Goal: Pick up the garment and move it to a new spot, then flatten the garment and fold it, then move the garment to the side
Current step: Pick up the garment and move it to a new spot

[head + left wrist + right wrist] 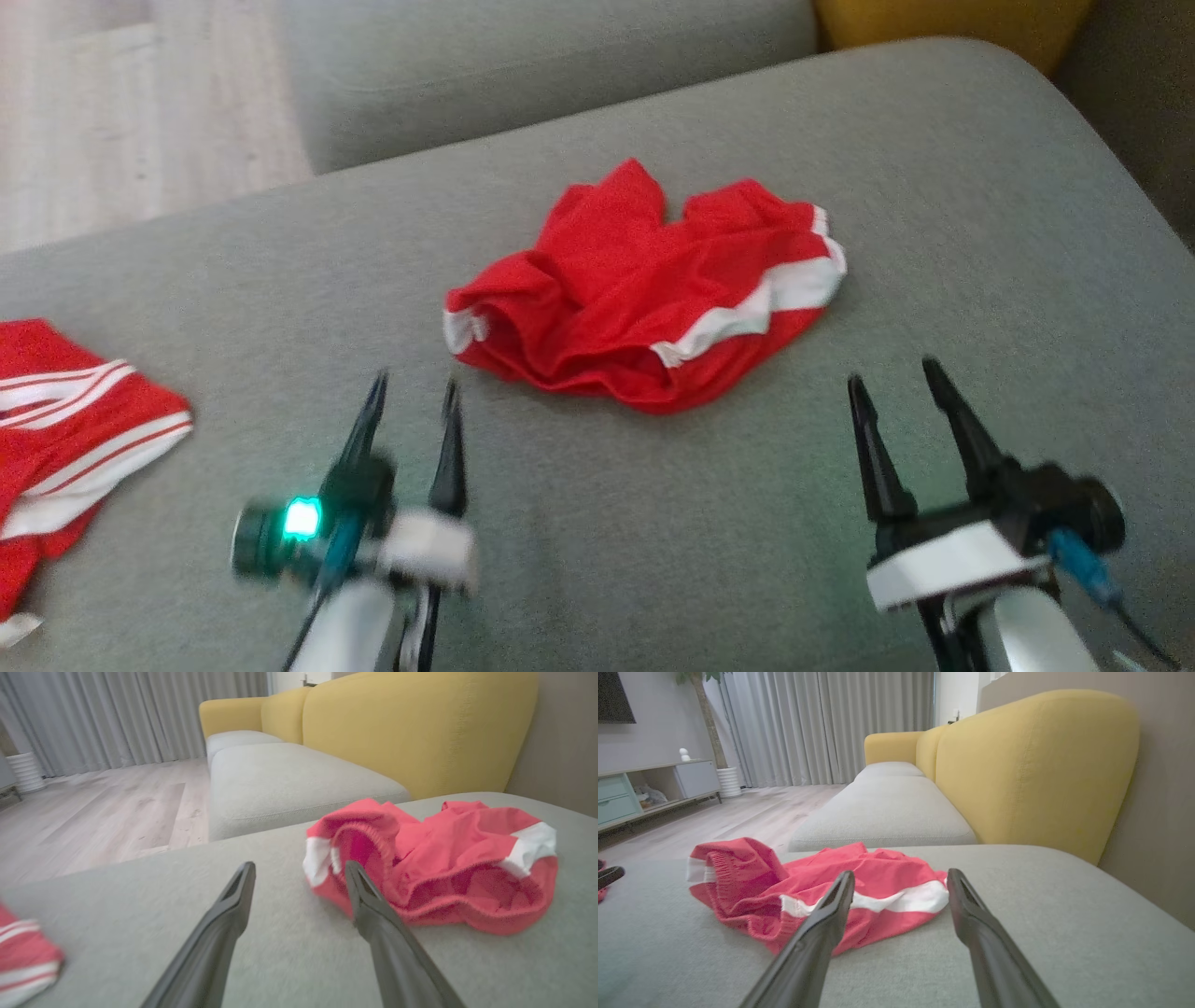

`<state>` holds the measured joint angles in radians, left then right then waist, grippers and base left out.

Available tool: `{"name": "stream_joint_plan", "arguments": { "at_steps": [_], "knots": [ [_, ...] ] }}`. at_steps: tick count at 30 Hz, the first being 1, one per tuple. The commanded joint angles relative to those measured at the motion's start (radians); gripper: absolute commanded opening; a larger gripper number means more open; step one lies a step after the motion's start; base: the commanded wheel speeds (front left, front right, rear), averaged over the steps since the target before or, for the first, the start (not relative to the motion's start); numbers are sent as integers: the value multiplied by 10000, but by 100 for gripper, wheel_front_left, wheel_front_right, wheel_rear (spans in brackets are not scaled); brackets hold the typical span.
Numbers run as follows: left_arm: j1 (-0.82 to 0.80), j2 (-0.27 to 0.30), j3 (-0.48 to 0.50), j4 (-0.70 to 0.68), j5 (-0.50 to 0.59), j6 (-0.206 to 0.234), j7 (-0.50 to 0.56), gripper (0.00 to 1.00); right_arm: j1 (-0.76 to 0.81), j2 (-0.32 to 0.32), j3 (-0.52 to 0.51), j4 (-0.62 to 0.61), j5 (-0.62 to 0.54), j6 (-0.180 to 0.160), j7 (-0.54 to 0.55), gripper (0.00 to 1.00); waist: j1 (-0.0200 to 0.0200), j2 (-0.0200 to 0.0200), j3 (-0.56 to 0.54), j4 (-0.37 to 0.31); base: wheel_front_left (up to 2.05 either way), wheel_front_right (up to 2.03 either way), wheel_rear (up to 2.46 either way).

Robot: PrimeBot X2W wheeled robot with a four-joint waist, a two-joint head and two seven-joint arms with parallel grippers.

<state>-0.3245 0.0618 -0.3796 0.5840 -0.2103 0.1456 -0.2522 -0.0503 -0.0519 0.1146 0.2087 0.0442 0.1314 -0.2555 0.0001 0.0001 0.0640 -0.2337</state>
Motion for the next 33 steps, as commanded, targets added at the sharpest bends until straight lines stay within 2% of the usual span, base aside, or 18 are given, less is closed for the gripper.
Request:
{"name": "stream_joint_plan", "arguments": {
  "at_steps": [1,5,9,13,19,33],
  "knots": [
    [424,111,581,-842,64,188,-92,100,49,16,175,-217,61,-7,-63,100,-1,-1,-322,459,0,0,0],
    [1968,-27,1124,-2570,-32,92,-93,100,398,16,49,-191,266,-7,-63,100,-1,-1,-690,1122,0,0,0],
    [3185,-99,1629,-4114,79,293,-94,100,749,16,252,-216,366,-7,-63,100,-1,-1,-1101,1614,0,0,0],
    [4035,-111,1546,-5173,274,504,-94,100,1148,16,240,-205,313,-7,-63,100,-1,-1,-1489,2011,0,0,0],
    [4757,-114,1341,-5488,632,694,-94,100,1480,16,220,-218,327,-7,-63,100,-1,-1,-1820,2211,0,0,0],
    [4998,-115,1286,-5324,665,663,-95,100,1501,16,213,-225,246,-7,-63,100,-1,-1,-1835,2211,0,0,0]
  ]
}}
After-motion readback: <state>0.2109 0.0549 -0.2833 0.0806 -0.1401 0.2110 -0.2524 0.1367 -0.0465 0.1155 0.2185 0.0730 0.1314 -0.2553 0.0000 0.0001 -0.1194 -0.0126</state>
